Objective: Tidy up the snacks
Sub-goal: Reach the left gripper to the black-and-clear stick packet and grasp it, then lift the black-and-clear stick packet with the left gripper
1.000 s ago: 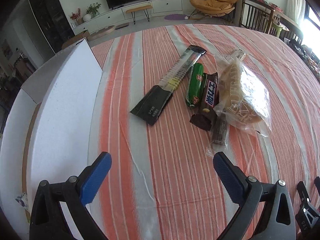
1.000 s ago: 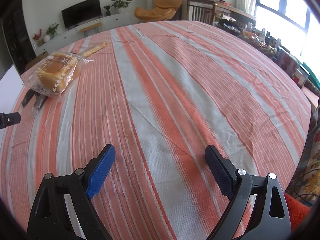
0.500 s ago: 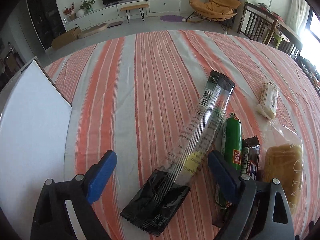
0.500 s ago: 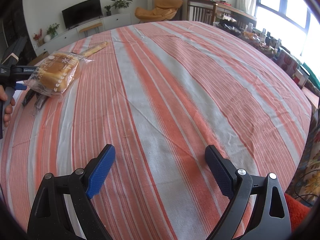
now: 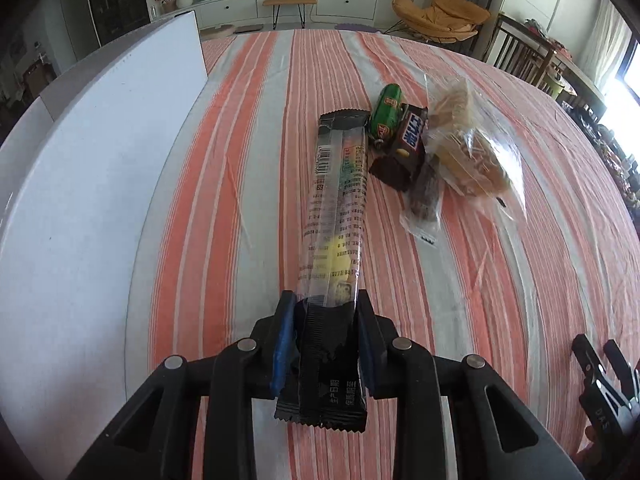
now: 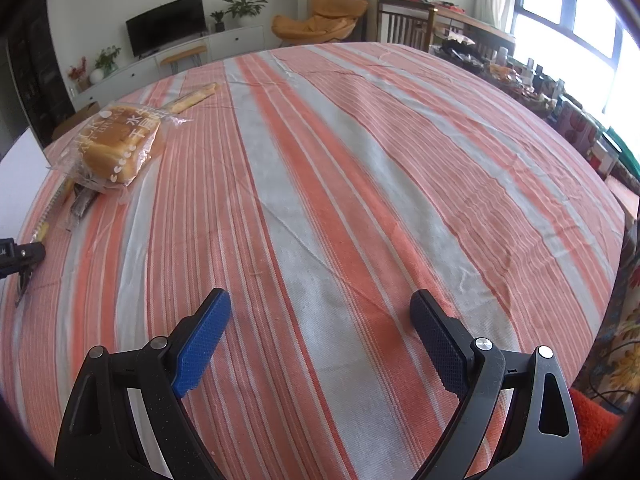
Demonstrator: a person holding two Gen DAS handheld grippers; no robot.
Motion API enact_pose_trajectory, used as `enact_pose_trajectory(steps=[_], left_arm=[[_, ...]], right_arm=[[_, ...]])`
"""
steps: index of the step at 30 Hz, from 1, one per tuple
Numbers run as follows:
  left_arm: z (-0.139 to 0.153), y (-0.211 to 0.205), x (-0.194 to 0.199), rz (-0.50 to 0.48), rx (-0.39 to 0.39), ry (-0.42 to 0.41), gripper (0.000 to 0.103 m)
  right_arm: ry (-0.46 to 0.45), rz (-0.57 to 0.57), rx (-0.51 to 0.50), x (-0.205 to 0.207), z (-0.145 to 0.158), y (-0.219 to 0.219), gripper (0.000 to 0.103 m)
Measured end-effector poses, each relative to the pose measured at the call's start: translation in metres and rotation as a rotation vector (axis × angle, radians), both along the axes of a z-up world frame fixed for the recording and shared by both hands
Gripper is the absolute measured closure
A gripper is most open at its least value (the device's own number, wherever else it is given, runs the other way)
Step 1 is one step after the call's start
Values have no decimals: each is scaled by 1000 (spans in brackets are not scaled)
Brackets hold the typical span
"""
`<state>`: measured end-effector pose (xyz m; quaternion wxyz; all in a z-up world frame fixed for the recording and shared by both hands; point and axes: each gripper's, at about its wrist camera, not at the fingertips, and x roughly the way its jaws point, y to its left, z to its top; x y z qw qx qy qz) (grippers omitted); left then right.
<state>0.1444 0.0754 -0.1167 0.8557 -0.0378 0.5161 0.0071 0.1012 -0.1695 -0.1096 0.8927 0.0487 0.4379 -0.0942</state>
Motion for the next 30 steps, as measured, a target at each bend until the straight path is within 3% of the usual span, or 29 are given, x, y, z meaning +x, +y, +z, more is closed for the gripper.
enact_pose_trajectory(steps=[2, 4, 6, 9, 14, 30], left_arm=[[-1, -12, -28, -41, 3, -12, 58], [-2, -18, -41, -102, -36, -32, 22], [-3, -25, -42, -132, 12, -64, 13], [-11, -28, -18, -132, 60, -54, 12], [-18, -12, 6, -55, 54, -109, 1], [-20, -8, 4, -40, 55, -129, 0]], right_arm=[[0, 1, 0, 0, 0, 1, 9], [0, 0, 0, 0, 0, 1, 9], [-1, 0, 0, 0, 0, 1, 9], [0, 2, 0, 0, 0, 0, 9], [0, 8, 0, 1, 1, 1, 9], [5, 22, 13, 1, 0, -1, 8]])
